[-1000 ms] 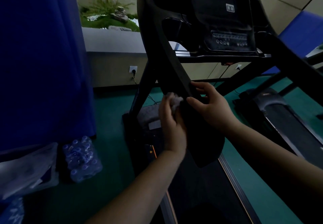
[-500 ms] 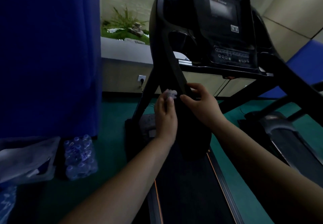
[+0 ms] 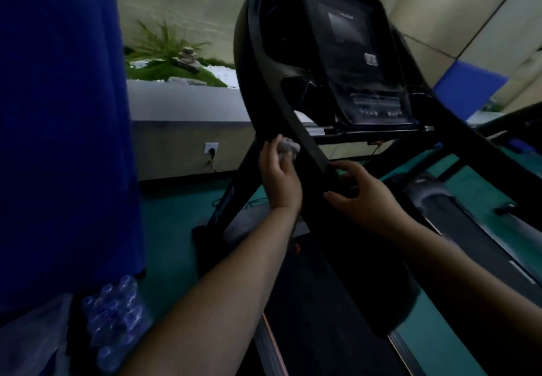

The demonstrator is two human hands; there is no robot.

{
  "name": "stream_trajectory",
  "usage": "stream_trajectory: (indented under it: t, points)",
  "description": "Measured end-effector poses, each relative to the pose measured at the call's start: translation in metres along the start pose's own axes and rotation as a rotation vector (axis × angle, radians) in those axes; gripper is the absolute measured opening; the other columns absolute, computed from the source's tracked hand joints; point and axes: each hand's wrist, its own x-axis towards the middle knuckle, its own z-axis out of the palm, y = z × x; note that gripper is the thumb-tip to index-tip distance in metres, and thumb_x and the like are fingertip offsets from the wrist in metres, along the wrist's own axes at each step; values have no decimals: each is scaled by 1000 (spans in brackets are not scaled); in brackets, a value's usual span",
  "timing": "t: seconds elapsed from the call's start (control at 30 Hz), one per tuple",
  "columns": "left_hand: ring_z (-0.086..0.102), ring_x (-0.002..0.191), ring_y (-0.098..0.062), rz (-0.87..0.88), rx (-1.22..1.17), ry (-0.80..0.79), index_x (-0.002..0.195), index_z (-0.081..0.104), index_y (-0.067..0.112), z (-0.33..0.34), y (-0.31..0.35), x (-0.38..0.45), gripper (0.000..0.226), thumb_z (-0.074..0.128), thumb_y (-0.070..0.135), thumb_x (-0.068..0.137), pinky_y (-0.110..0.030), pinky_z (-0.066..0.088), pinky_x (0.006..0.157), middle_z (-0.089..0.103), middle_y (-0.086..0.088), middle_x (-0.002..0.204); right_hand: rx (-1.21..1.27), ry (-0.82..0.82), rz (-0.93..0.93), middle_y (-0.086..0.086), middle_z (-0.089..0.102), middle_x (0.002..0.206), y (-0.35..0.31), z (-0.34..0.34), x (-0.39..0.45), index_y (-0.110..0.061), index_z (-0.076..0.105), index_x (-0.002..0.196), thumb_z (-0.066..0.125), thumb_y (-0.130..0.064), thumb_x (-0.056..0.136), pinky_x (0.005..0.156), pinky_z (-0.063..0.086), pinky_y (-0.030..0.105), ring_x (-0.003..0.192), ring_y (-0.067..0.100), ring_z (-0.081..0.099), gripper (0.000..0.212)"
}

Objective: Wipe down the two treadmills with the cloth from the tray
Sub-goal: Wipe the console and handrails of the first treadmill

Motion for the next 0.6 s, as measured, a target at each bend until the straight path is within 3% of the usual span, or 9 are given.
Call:
stream_trajectory:
  t: [0.07, 0.13, 0.23, 0.3, 0.4, 0.53, 0.6]
  points:
    - [47, 126, -25, -75, -25, 40, 130, 53, 3, 2, -8, 25, 35, 45, 12, 97, -33, 36, 108, 48, -17, 134, -4, 16, 23, -10, 63, 107, -6, 5, 12, -41, 53, 123, 75, -30, 77, 78, 46, 23, 89, 10, 64, 52]
    - [46, 127, -28, -39, -28, 35, 130, 52, 1, 4, -13, 16, 41, 42, 20, 95, -36, 34, 110, 48, -20, 134, -11, 44, 42, -10, 62, 106, -15, 9, 22, -40, 54, 121, 75, -28, 77, 79, 45, 22, 89, 10, 63, 51]
    - [34, 139, -28, 21, -82, -63, 139, 41, 15, 2, -15, -21, 46, 38, 28, 95, -38, 27, 115, 35, -17, 148, -48, 70, 66, -10, 60, 106, -25, 15, 30, -35, 54, 124, 75, -25, 78, 80, 43, 22, 91, 9, 60, 51]
    - [31, 140, -27, 71, -108, -90, 136, 42, 18, 1, -15, -10, 43, 39, 25, 94, -31, 27, 115, 34, -18, 148, -64, 80, 70, -11, 61, 106, -27, 18, 33, -36, 54, 124, 75, -24, 78, 81, 44, 22, 93, 8, 60, 52]
    - [32, 138, -29, 110, -77, -80, 134, 49, 9, 5, -10, 54, 39, 45, 10, 95, -15, 26, 111, 35, -23, 146, -79, 85, 75, -13, 61, 112, -27, 19, 33, -38, 53, 124, 75, -25, 78, 83, 45, 23, 98, 5, 59, 53]
    - [39, 133, -36, 32, -62, -17, 130, 52, 3, 8, -16, 136, 39, 43, 8, 93, -41, 33, 110, 43, -24, 138, -79, 76, 78, -18, 57, 111, -28, 18, 31, -50, 50, 119, 75, -27, 78, 81, 43, 19, 98, 0, 55, 53]
    - [40, 132, -38, 32, -59, -15, 131, 51, 0, 7, -20, 122, 40, 42, 7, 93, -41, 34, 109, 43, -27, 137, -83, 73, 73, -21, 56, 107, -27, 18, 32, -56, 46, 114, 76, -26, 78, 76, 40, 10, 95, -3, 56, 55]
